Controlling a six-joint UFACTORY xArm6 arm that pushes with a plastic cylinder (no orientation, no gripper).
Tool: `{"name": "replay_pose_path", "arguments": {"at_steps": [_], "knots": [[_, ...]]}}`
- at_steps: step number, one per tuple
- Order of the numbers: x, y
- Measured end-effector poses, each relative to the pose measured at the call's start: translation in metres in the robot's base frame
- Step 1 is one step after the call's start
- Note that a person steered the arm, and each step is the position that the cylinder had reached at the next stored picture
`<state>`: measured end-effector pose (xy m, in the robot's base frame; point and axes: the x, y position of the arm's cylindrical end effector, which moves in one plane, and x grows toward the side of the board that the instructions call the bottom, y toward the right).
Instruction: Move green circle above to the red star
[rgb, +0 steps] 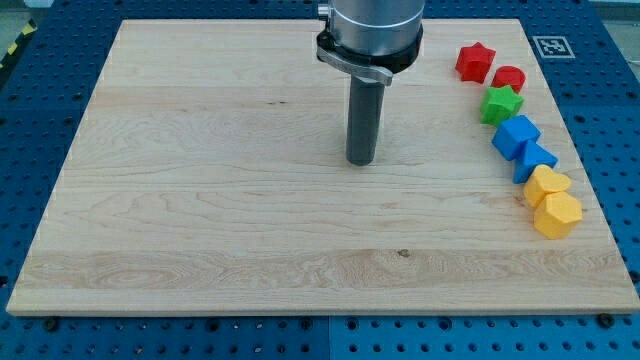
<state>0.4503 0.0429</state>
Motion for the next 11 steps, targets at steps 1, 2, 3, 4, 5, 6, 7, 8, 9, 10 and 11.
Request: {"name": "replay_pose_path", "arguments": {"at_steps": [1, 2, 3, 4, 5, 6, 7, 8, 9, 10, 11], "knots": [[-0.003, 0.005], [-0.011, 0.005], [-0.022, 0.005], [-0.035, 0.005], [-0.055, 0.005], [-0.078, 0.005], [-0.104, 0.005], [-0.13, 0.005], [-0.154, 0.005], [-0.175, 0.005], [-0.2, 0.005]]}}
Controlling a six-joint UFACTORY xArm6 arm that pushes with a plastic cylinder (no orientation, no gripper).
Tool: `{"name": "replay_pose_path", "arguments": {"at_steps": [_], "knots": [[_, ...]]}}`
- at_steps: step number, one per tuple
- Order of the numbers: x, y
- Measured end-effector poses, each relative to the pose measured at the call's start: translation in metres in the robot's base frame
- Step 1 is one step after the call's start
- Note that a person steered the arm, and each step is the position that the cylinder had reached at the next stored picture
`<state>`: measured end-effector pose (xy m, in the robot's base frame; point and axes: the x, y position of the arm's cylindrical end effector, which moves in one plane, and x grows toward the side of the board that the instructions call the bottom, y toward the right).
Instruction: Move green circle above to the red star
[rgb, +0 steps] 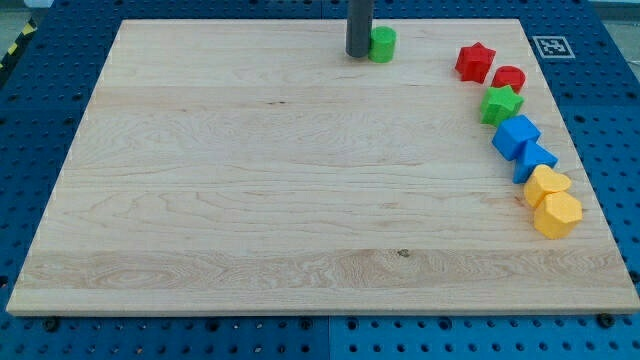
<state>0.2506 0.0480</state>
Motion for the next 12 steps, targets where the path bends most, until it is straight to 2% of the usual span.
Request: {"name": "replay_pose_path", "arguments": {"at_steps": [1, 3, 5, 8, 12], "knots": [[-0.015, 0.0], [-0.008, -0.037], [0.02, -0.016], [0.016, 0.072], [-0.016, 0.049]]}}
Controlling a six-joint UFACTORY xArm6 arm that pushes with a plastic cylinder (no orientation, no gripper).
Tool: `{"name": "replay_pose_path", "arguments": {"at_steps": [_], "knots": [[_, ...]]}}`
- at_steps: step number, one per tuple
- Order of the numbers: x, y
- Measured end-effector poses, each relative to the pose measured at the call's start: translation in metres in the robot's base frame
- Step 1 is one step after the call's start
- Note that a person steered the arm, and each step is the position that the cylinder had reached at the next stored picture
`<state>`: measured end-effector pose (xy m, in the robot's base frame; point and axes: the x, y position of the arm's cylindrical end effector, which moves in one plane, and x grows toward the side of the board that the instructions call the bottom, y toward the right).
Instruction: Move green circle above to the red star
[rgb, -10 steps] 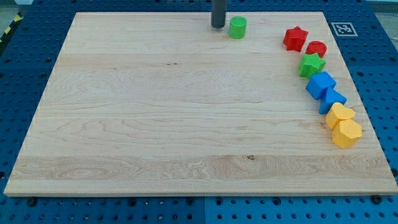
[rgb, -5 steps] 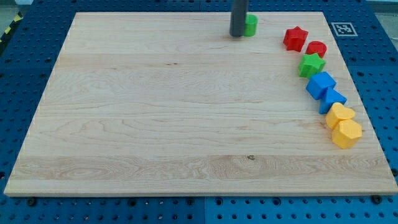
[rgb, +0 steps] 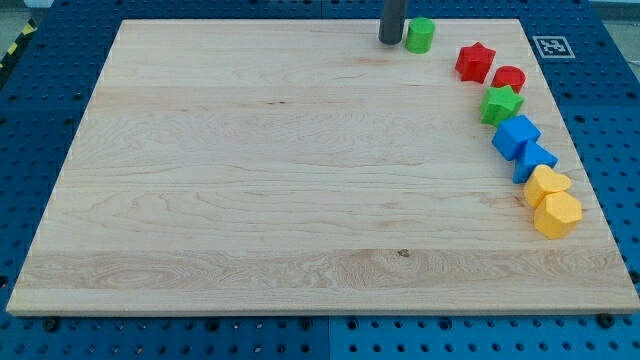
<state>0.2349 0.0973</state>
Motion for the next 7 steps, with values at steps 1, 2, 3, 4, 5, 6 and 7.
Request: {"name": "replay_pose_path", "arguments": {"at_steps": [1, 2, 3, 4, 5, 6, 7], "knots": [[0.0, 0.014], [0.0, 0.036], [0.0, 0.055], [0.0, 0.062], [0.0, 0.064], [0.0, 0.064], [0.0, 0.065]]}}
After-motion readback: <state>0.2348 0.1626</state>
